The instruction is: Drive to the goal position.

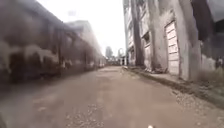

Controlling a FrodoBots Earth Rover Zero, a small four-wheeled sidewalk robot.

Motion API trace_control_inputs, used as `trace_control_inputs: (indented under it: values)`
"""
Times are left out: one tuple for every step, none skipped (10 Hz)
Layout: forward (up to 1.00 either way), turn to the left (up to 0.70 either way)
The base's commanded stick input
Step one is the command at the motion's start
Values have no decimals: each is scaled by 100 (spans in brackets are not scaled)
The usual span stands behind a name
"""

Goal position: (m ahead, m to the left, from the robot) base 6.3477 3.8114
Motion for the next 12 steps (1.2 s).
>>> trace_control_inputs:
  values:
    - [50, 0]
    - [50, 0]
    - [50, 0]
    - [50, 0]
    - [50, 0]
    - [50, 0]
    - [50, 0]
    - [50, 0]
    - [50, 0]
    - [50, 0]
    - [50, 0]
    - [50, 0]
